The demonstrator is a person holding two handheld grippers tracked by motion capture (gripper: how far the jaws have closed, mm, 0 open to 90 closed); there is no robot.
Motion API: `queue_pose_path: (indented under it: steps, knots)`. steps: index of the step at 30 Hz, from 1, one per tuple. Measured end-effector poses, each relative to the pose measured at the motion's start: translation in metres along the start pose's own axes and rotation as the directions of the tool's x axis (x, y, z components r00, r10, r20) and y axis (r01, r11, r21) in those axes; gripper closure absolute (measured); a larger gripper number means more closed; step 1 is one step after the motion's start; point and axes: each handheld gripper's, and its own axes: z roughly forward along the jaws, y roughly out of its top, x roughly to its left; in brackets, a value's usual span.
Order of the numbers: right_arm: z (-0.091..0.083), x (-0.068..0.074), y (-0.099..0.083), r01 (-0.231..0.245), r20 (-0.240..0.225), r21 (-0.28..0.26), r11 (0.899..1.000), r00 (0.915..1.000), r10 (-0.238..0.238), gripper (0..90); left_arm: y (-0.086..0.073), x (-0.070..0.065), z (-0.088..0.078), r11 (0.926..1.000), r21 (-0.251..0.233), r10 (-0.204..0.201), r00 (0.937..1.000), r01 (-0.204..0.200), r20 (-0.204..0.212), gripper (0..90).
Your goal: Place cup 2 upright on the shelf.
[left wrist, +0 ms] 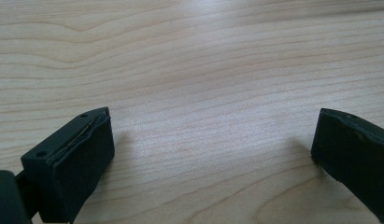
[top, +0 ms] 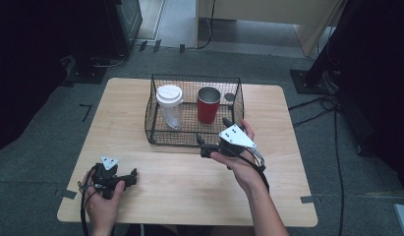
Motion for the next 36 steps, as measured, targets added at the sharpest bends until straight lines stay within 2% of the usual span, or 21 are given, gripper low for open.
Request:
queue_pose_path:
  steps: [16, 23, 31, 36]
  knots:
    - [-0.044, -0.027, -0.036, -0.036, 0.09, 0.026, 0.999, 0.9954, 0.034, 0.0, 0.0, 0.0, 0.0, 1.0, 0.002, 0.001, 1.0, -0.001, 0.0, 0.1]
    - [-0.063, -0.041, -0.049, -0.066, 0.14, 0.033, 0.997, 0.9882, 0.061, 0.0, 0.0, 0.0, 0.0, 1.0, 0.001, 0.001, 1.0, -0.001, 0.0, 0.1]
    - [-0.084, -0.055, -0.061, -0.08, 0.182, 0.041, 0.996, 0.9806, 0.071, 0.0, 0.0, 0.0, 0.0, 1.0, 0.001, 0.001, 1.0, -0.001, 0.0, 0.1]
    - [-0.098, -0.063, -0.072, -0.099, 0.214, 0.05, 0.994, 0.9731, 0.086, 0.0, 0.0, 0.0, 0.0, 1.0, 0.001, 0.001, 1.0, -0.001, 0.0, 0.1]
